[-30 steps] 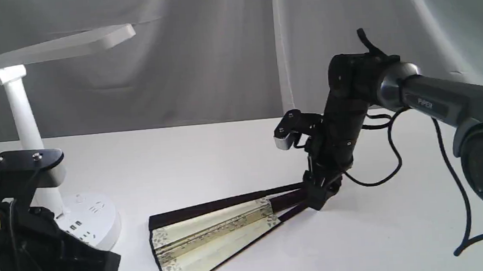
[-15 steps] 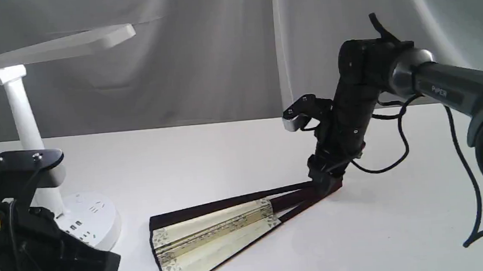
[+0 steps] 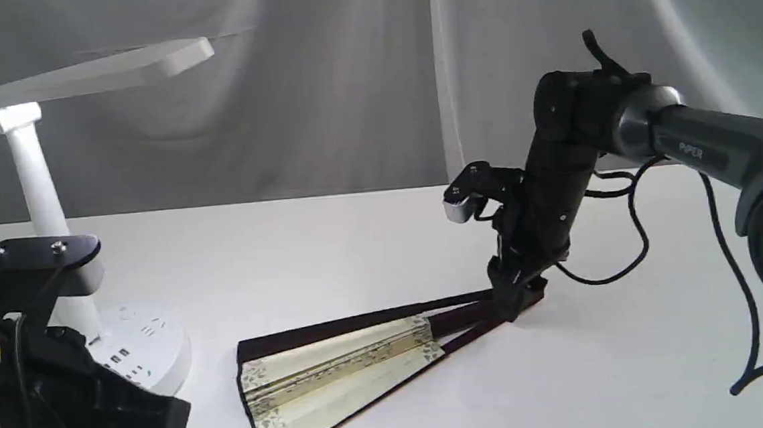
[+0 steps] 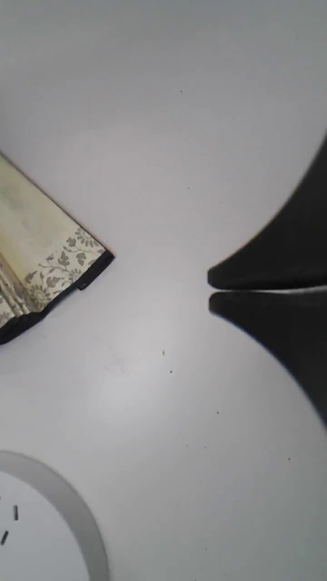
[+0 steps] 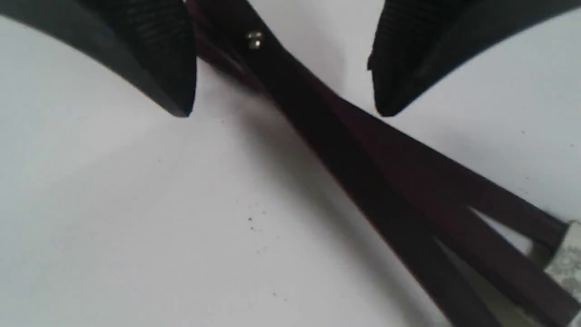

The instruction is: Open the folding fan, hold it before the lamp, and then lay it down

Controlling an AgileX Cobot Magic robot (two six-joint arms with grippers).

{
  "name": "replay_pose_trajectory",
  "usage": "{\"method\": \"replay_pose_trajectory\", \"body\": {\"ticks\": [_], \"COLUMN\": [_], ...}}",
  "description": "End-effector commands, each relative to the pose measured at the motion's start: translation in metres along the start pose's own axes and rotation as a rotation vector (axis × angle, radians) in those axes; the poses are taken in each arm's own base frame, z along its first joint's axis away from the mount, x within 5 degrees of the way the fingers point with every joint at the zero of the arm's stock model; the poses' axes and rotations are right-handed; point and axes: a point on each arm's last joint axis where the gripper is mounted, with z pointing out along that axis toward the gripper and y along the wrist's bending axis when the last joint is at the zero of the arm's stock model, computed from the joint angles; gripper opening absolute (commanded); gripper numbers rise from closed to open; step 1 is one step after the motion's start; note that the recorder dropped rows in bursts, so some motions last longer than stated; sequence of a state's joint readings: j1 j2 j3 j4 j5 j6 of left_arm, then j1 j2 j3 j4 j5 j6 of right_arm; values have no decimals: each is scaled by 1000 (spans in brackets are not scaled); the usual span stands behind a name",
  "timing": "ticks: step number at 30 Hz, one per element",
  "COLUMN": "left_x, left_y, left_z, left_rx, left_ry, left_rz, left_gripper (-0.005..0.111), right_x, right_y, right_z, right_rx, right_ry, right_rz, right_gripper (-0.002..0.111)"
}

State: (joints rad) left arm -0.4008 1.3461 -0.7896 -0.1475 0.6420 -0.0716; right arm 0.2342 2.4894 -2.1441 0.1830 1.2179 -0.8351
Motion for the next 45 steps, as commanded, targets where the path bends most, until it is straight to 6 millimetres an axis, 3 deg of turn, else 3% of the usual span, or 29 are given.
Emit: {"method": "replay_pose_trajectory", "body": {"ticks": [1, 4, 10, 13, 19, 27, 35, 45], "left_x": [-3, -2, -2, -2, -2, -2, -2, -2], "left_y": [-2, -2, -2, -2, -2, -2, -2, -2], "left_z": [0, 0, 0, 0, 0, 0, 0, 0], "left_rx": [4, 4, 4, 4, 4, 5, 6, 7], "left_ry": [-16, -11, -9, -9, -9, -11, -4, -12], "left_rz": [6, 6, 6, 6, 3, -1, -2, -3], "left_gripper": [0, 0, 0, 0, 0, 0, 0, 0], "right_x": [6, 9, 8, 10, 14, 31, 26, 28], "right_y": [0, 2, 1, -1, 3, 16, 24, 58], "right_z": [11, 17, 10, 4, -18, 0, 1, -4], "right_rx": [-32, -46, -32, -21, 22, -38, -90, -150], "right_ry": [20, 38, 30, 24, 37, 119, 91, 129], "right_rz": [7, 10, 105, 230, 234, 320, 486, 511], "right_gripper": [54, 49, 32, 32, 32, 32, 32, 32]}}
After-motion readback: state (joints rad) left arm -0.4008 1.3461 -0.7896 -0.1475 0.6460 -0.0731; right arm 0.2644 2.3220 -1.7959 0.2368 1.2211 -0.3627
